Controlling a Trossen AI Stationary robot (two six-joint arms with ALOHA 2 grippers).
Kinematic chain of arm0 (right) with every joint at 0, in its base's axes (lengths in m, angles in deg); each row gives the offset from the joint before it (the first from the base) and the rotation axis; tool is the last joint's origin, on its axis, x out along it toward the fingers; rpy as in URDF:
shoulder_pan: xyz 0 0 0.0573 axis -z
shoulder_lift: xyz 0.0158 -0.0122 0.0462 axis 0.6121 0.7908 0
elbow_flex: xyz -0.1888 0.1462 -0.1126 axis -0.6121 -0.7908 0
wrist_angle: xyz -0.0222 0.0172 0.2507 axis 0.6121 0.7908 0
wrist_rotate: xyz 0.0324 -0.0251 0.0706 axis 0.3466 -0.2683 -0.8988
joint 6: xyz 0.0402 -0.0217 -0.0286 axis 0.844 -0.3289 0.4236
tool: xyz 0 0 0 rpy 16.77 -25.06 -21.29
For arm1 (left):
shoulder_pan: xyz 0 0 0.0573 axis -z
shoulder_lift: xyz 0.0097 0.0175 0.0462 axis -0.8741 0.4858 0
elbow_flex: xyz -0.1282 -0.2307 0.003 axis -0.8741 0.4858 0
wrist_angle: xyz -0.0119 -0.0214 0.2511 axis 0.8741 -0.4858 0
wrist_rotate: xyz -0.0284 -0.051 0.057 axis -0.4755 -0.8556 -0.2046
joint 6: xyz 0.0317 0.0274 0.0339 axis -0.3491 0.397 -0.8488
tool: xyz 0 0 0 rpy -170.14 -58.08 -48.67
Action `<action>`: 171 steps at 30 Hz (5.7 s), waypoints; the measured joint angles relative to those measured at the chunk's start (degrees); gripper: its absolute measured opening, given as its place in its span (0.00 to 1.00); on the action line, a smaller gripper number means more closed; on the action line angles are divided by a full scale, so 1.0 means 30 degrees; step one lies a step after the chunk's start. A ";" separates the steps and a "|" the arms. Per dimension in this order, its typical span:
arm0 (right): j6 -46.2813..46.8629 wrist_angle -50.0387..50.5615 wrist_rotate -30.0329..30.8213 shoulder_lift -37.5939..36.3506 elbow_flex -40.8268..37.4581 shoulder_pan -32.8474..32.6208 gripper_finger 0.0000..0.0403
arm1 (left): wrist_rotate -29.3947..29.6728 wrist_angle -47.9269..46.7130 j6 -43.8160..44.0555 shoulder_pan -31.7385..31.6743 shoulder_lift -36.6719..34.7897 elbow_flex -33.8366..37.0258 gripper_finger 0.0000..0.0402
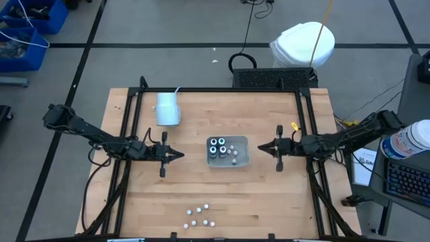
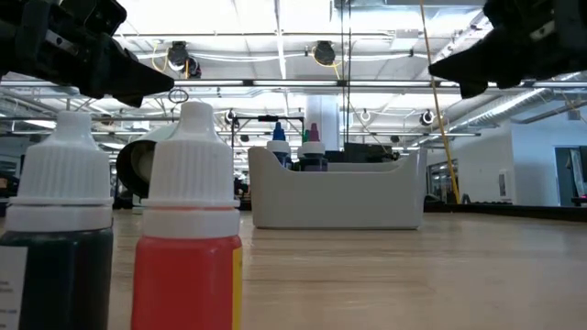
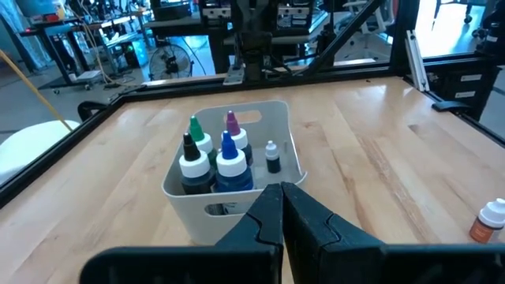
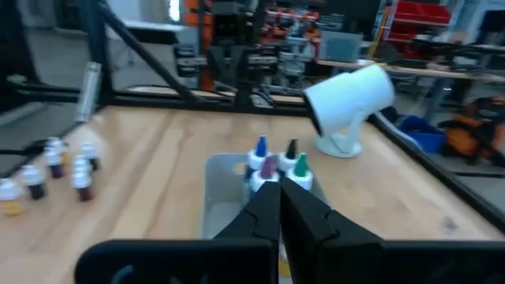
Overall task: Pick & Place food coloring
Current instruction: Put the small orange food coloring bottle into the white container
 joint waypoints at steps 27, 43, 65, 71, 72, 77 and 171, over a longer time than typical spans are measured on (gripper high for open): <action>-0.1440 -0.0693 -0.0478 -0.0162 -0.0973 -0.0225 0.00 | 0.0086 -0.2028 0.6158 0.0404 0.0007 -0.1026 0.02; -0.0707 -0.1819 -0.0485 -0.0155 -0.0973 -0.0225 0.00 | 0.2696 -2.1025 1.4365 1.0065 1.2209 -1.9393 0.02; -0.0739 -0.1821 -0.0492 -0.0155 -0.0973 -0.0225 0.00 | 0.2558 -2.5149 1.9273 1.0909 1.8860 -2.4866 0.32; -0.0741 -0.2289 -0.0492 -0.0162 -0.0973 -0.0225 0.00 | 0.1706 -2.2545 1.7078 1.1213 1.8860 -2.4102 0.50; -0.0737 -0.2289 -0.0492 -0.0155 -0.0973 -0.0225 0.00 | 0.1505 -2.1998 1.6856 1.1240 1.8874 -2.3886 0.52; -0.0736 -0.2327 -0.0492 -0.0155 -0.0973 -0.0225 0.00 | 0.1390 -2.0280 1.6597 1.1216 1.8875 -2.2946 0.56; -0.0741 -0.2214 -0.0487 -0.0161 -0.0973 -0.0225 0.00 | 0.0396 -1.5385 1.7695 1.0854 1.8868 -1.8972 0.36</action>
